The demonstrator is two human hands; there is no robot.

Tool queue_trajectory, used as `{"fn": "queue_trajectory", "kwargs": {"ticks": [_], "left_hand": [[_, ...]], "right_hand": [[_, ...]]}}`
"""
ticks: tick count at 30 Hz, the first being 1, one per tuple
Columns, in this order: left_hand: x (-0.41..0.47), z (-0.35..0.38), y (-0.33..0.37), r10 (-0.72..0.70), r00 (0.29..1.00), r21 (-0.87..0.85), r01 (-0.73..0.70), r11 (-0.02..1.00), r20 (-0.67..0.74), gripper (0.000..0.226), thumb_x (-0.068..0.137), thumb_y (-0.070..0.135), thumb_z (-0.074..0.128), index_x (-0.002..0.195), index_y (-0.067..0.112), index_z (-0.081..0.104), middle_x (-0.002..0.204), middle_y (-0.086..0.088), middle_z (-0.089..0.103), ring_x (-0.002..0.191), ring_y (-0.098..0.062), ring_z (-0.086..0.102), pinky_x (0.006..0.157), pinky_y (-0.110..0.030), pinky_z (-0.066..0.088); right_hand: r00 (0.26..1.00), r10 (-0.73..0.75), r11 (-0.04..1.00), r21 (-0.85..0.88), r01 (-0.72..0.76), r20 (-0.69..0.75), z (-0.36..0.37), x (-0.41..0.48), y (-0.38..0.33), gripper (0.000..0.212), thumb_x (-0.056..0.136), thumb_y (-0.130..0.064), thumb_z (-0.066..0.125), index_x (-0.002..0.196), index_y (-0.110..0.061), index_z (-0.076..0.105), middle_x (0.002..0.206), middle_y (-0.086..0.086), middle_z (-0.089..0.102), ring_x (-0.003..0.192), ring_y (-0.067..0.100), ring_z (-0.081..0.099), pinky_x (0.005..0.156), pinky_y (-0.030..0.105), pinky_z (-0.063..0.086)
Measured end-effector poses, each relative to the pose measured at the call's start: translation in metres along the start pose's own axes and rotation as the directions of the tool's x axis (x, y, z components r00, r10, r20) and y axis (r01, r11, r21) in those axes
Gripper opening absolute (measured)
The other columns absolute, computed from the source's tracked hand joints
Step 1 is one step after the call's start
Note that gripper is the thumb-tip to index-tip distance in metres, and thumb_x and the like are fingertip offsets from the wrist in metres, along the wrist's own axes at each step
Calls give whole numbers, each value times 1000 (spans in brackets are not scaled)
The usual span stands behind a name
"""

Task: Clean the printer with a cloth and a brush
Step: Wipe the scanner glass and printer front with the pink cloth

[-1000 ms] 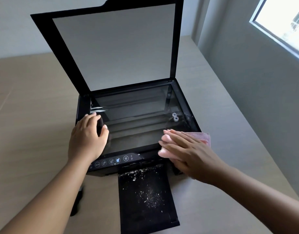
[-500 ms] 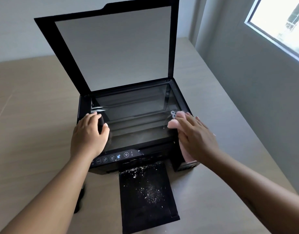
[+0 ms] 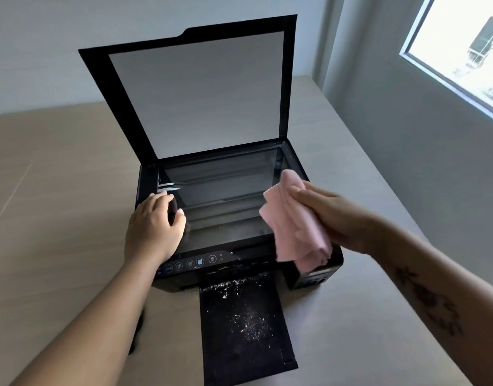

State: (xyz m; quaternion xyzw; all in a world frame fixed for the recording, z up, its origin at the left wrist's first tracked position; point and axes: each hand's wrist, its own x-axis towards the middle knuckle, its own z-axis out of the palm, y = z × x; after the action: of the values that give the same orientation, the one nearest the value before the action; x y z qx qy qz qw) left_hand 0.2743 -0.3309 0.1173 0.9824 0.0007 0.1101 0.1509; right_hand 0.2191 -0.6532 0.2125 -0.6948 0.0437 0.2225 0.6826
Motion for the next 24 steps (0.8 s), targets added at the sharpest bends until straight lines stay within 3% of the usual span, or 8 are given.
{"fn": "queue_trajectory", "kwargs": {"ticks": [5,8,10,12,15,18,21,24], "left_hand": [[1,2,-1,-4,1000,4,4,1000,9,45,90,37,48,127,13,54,140,-4,51,133,-24,41,110,-42,33],[1,2,-1,-6,1000,10,6,1000,3,44,90,36,49,127,13,54,139,-5,52,133,-25,41,110,-42,34],[1,2,-1,-1,1000,10,1,1000,0,44,89,37,47,126,13,55,138,-5,52,132,-26,42,109,-43,34],[0,3,-1,-5,1000,7,5,1000,5,43,90,36,49,126,13,54,139,-5,51,133,-26,41,109,-43,34],[0,3,-1,-4,1000,4,4,1000,-1,42,90,35,50,127,13,54,141,-4,50,134,-25,40,110,-43,33],[0,4,-2,-6,1000,4,6,1000,0,43,91,35,50,127,13,54,142,-4,49,134,-25,40,110,-43,33],[1,4,-3,-2,1000,1,2,1000,-1,43,91,36,49,127,13,54,142,-4,50,134,-25,40,110,-44,33],[1,4,-2,-2,1000,1,2,1000,-8,43,90,34,50,127,13,54,141,-5,50,134,-26,40,110,-44,33]], "right_hand": [[891,-24,968,-234,-93,-453,-48,8,-4,44,98,-38,50,134,-13,52,134,5,56,107,14,50,87,28,36],[830,-233,895,-446,-20,-506,-49,6,-6,41,97,-39,51,132,-19,56,133,3,57,115,16,51,94,29,38],[855,-375,699,-715,6,-359,-25,4,4,53,91,-51,53,138,-28,49,143,4,49,130,24,43,107,36,35],[913,-347,427,-903,-50,-215,6,5,36,72,82,-72,39,146,-41,30,157,1,29,144,30,22,116,46,23],[919,-362,145,-983,-109,-155,34,8,84,67,88,-70,24,149,-40,25,160,2,25,148,33,11,119,54,11],[840,-536,159,-987,-1,-87,28,8,97,46,96,-48,36,136,-31,52,140,0,54,137,30,41,114,46,27],[793,-601,150,-961,234,99,7,10,93,36,94,-26,46,127,-22,59,129,-1,62,123,25,55,104,45,42],[709,-699,374,-891,257,-89,-14,23,67,33,95,-11,54,127,-20,57,124,2,65,111,25,63,85,45,54]]}}
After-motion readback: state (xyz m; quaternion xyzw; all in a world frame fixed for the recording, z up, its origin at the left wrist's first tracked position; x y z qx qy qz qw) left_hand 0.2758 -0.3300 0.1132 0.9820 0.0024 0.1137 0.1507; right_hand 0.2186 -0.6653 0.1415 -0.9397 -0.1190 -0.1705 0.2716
